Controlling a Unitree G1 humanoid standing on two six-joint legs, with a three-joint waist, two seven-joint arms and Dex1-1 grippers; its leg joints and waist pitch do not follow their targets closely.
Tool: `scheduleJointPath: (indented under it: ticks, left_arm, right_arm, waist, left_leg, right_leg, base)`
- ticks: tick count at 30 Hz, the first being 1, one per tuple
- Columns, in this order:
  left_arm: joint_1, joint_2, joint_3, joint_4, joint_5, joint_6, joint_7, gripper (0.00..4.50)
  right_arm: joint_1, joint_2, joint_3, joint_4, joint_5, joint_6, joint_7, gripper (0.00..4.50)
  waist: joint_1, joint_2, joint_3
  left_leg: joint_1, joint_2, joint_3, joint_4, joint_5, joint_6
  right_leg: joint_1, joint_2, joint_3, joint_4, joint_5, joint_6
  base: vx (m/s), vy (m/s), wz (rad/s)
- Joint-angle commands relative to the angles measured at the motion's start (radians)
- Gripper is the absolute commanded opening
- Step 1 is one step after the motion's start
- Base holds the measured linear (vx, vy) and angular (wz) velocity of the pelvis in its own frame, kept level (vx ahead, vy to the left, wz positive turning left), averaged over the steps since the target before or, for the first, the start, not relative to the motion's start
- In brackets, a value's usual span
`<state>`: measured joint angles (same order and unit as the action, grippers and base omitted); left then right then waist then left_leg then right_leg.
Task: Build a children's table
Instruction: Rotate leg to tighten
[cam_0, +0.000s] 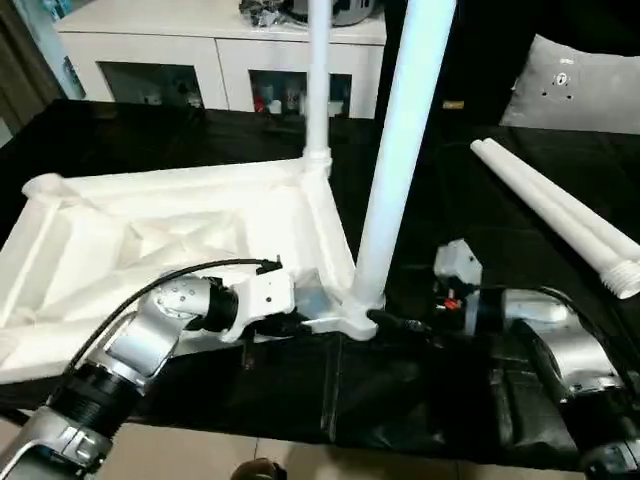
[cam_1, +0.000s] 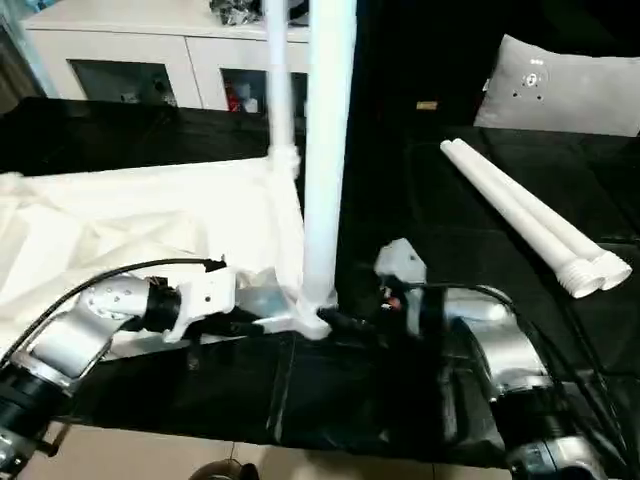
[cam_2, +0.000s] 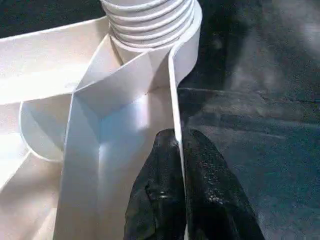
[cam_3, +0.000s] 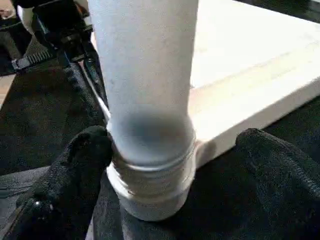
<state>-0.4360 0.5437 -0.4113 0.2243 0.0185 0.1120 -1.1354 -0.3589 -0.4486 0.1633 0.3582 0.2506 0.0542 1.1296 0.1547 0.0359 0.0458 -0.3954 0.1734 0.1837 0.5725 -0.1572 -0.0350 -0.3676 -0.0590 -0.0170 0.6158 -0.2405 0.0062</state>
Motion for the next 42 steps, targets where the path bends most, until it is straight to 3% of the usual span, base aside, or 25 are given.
scheduleJointPath:
  ticks: [1, 6, 18, 21, 24, 28, 32, 39, 42]
  left_arm:
    - [-0.009, 0.005, -0.048, -0.006, 0.027, -0.026, -0.055, 0.0]
    - [-0.017, 0.002, -0.057, 0.001, 0.027, -0.037, -0.063, 0.0]
    - [-0.029, 0.002, -0.058, 0.014, 0.034, -0.046, -0.075, 0.0]
    - [-0.03, 0.003, -0.057, 0.017, 0.034, -0.045, -0.076, 0.0]
    - [-0.032, 0.003, -0.056, 0.022, 0.034, -0.045, -0.075, 0.0]
    - [-0.029, 0.001, -0.051, 0.022, 0.032, -0.036, -0.068, 0.0]
    - [-0.02, -0.004, -0.039, 0.016, 0.021, -0.014, -0.054, 0.0]
    - [-0.006, -0.033, -0.001, -0.016, -0.019, 0.066, -0.015, 0.0]
    - [-0.028, -0.112, 0.046, -0.032, -0.042, 0.182, 0.096, 0.0]
  right_arm:
    - [-0.025, 0.002, 0.018, 0.005, -0.022, 0.004, 0.017, 4.43]
    - [-0.045, 0.014, 0.038, 0.028, -0.031, -0.001, 0.03, 4.43]
    - [-0.074, 0.036, 0.051, 0.065, -0.031, 0.012, 0.056, 3.49]
    - [-0.071, 0.036, 0.052, 0.064, -0.029, 0.016, 0.063, 3.26]
    - [-0.067, 0.036, 0.053, 0.064, -0.031, 0.021, 0.073, 3.04]
    - [-0.057, 0.038, 0.057, 0.058, -0.032, 0.028, 0.079, 2.74]
    - [-0.038, 0.047, 0.06, 0.042, -0.021, 0.052, 0.079, 2.67]
    - [0.003, 0.077, 0.061, 0.015, -0.015, 0.086, 0.045, 2.64]
    - [0.017, 0.133, 0.04, 0.042, -0.064, 0.128, -0.135, 2.64]
  waist:
    - [-0.003, -0.006, -0.065]
    - [-0.002, -0.006, -0.065]
    - [0.007, -0.006, -0.067]
    - [0.007, -0.007, -0.067]
    - [0.006, -0.008, -0.065]
    - [0.007, -0.008, -0.065]
    - [0.007, -0.008, -0.064]
    - [0.004, -0.004, -0.055]
    - [-0.003, -0.005, -0.047]
  left_leg:
    - [0.031, 0.059, -0.023, -0.054, -0.169, 0.049]
    - [0.031, 0.059, -0.022, -0.053, -0.17, 0.049]
    - [0.031, 0.061, -0.023, -0.05, -0.176, 0.04]
    - [0.026, 0.059, -0.023, -0.046, -0.165, 0.043]
    - [0.026, 0.059, -0.023, -0.049, -0.199, 0.035]
    - [0.028, 0.06, -0.023, -0.049, -0.196, 0.031]
    - [0.026, 0.059, -0.023, -0.048, -0.186, 0.037]
    - [0.029, 0.061, -0.025, -0.056, -0.234, 0.024]
    - [0.032, 0.061, -0.026, -0.064, -0.279, 0.004]
  right_leg:
    - [0.02, -0.078, 0.026, -0.055, 0.032, -0.227]
    - [0.019, -0.078, 0.026, -0.054, 0.022, -0.232]
    - [0.017, -0.079, 0.027, -0.051, 0.013, -0.229]
    - [0.014, -0.077, 0.027, -0.047, 0.032, -0.227]
    - [0.013, -0.08, 0.028, -0.052, -0.032, -0.222]
    - [0.011, -0.079, 0.029, -0.051, -0.031, -0.222]
    - [0.01, -0.078, 0.029, -0.049, -0.004, -0.222]
    - [0.005, -0.078, 0.03, -0.057, -0.055, -0.221]
    - [0.002, -0.08, 0.033, -0.064, -0.13, -0.214]
  base:
    - [0.0, 0.0, 0.0]
    - [0.0, 0.0, 0.0]
    - [0.0, 0.0, 0.0]
    - [0.0, 0.0, 0.0]
    - [0.0, 0.0, 0.0]
    - [0.0, 0.0, 0.0]
    - [0.0, 0.0, 0.0]
    - [0.0, 0.0, 0.0]
    - [0.0, 0.0, 0.0]
